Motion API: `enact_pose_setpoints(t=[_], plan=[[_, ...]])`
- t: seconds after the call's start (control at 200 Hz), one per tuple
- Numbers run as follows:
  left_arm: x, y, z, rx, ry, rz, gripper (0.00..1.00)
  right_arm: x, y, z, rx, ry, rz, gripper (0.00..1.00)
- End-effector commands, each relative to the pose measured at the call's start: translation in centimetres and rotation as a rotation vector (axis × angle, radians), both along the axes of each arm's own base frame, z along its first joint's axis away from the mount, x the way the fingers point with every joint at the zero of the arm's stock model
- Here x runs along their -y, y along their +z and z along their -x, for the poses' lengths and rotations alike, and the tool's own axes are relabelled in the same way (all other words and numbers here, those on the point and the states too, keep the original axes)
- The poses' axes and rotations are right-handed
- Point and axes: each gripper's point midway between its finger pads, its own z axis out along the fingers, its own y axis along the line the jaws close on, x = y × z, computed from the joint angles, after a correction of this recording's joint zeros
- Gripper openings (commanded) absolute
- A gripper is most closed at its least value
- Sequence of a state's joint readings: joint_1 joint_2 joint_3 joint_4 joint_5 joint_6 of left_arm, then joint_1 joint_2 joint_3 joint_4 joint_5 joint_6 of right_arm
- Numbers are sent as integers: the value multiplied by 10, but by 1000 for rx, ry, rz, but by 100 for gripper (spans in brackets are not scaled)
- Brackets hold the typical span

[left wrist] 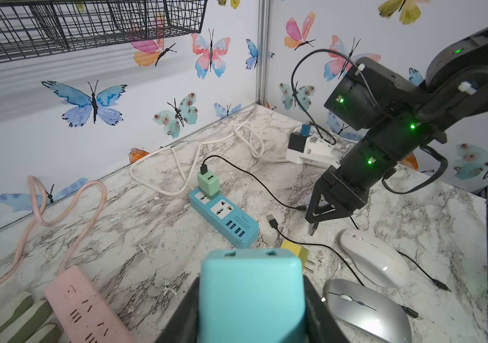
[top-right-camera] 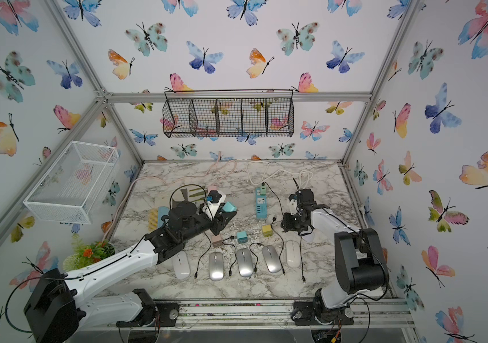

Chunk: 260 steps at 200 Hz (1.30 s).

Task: Unplug the wireless mouse
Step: Place the power cord at the center of the board.

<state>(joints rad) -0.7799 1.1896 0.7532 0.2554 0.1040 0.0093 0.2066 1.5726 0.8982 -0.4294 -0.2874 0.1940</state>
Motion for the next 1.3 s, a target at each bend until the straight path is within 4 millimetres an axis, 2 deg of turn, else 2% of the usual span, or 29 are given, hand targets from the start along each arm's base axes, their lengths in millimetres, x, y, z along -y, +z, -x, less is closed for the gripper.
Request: enact_pose_setpoints(t=[0.0, 0.13, 0.345, 0.475, 0.716, 0.831, 0.956, 1.091, 1.296], plan=[[2, 9, 3, 4, -21, 37, 0, 7, 4, 8, -37, -13, 36, 43], [4, 6, 4, -6, -26, 35, 0, 13, 0, 21, -79, -26, 59, 45], [7, 6, 3, -18, -36, 37, 0, 28, -11, 21, -96, -59, 148, 48], [7, 5, 4, -22, -39, 34, 0, 35, -19, 14, -85, -80, 190, 53], [3, 5, 4, -17, -26, 29, 0, 47, -12, -10, 1, -142, 251, 63], [2, 5, 4, -17, -23, 26, 0, 36, -3, -10, 10, -121, 191, 63], [1, 4, 3, -17, -18, 23, 0, 27, 14, -1, 20, -105, 123, 60], [2, 2, 3, -23, -19, 24, 0, 44, 20, 13, -1, -154, 199, 58], [6, 2, 1, -32, -25, 27, 0, 62, -4, 29, -108, -202, 304, 62]])
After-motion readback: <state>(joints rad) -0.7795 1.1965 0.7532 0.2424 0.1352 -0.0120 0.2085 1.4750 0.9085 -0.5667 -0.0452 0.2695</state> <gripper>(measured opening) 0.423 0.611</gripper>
